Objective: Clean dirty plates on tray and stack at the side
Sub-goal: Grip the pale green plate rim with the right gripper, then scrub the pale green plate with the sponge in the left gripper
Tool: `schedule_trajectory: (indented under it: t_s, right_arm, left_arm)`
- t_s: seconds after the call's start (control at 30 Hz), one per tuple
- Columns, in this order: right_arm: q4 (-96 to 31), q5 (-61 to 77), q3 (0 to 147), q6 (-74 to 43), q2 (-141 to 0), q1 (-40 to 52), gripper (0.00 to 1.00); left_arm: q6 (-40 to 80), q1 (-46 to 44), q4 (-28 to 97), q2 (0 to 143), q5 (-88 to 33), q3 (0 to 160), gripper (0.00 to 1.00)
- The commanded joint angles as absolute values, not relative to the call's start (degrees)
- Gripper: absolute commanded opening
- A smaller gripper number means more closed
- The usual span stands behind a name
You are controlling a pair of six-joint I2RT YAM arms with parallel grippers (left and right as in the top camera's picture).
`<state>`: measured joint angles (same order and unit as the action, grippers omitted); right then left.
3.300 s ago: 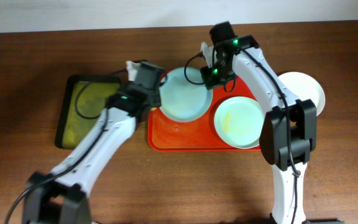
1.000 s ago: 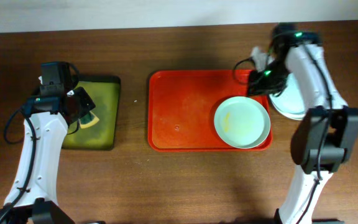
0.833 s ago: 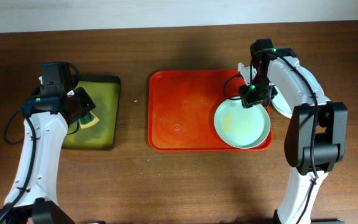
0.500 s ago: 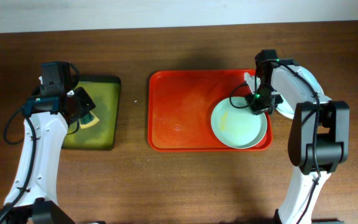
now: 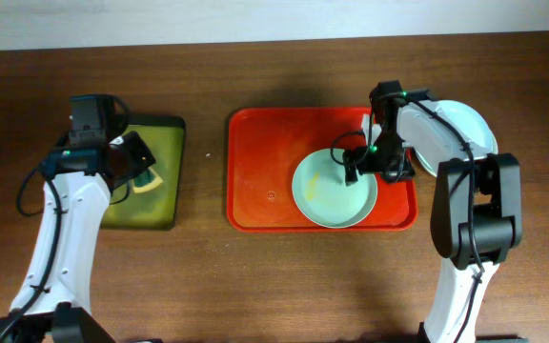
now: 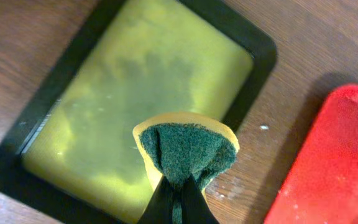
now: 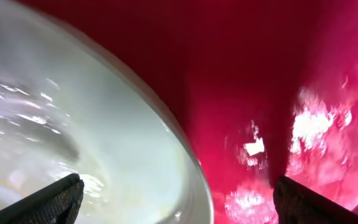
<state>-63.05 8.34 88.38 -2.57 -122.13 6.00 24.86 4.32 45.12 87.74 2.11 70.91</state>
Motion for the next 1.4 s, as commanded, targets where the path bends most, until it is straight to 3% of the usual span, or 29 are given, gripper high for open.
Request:
schedule_trajectory:
  t_s: [0.0, 0.03, 0.07, 0.17, 0.33, 0.57, 1.07, 1.13, 1.27, 1.37]
  right_arm:
    - [-62.63, 7.46, 85.19, -3.51, -122.19, 5.98, 0.84]
    - [-63.20, 7.42, 84.62, -3.51, -122.19, 6.00, 0.52]
    - [-63.42, 7.44, 84.42, -3.51, -122.19, 6.00, 0.28]
    - [-63.44, 7.46, 84.42, -3.53, -122.19, 6.00, 0.04]
    - [-59.05, 18.00, 84.42, -3.55, -122.19, 7.31, 0.04]
    - [-50.83, 17.39, 84.42, -10.22, -122.19, 15.16, 0.04]
    - [-49.23, 17.39, 84.42, -10.20, -122.19, 16.86, 0.04]
    - [-49.28, 17.37, 84.42, -10.20, -122.19, 16.86, 0.04]
    - [-49.45, 17.37, 84.42, -10.17, -122.19, 16.86, 0.04]
    - [-49.17, 17.37, 84.42, -10.17, -122.19, 16.86, 0.04]
  left_arm:
    - [23.40, 1.93, 44.53, 87.24, 0.80, 70.35, 0.00]
    - [23.42, 1.19, 44.56, 87.24, 0.78, 70.35, 0.00]
    - [23.40, 0.45, 44.58, 87.24, 0.78, 70.32, 0.00]
    - [23.40, -2.46, 44.56, 87.24, 0.78, 70.30, 0.00]
    - [23.51, -12.43, 42.70, 87.46, -3.55, 70.30, 0.00]
    - [30.85, -26.48, 34.61, 94.85, -1.56, 70.30, 0.00]
    - [32.18, -29.26, 23.66, 114.61, -4.54, 70.30, 0.00]
    - [31.22, -29.15, 25.80, 115.50, 1.48, 70.30, 0.00]
    - [31.22, -29.04, 33.71, 113.27, 26.65, 70.43, 0.00]
    - [31.24, -29.04, 35.59, 108.14, 32.38, 70.43, 0.00]
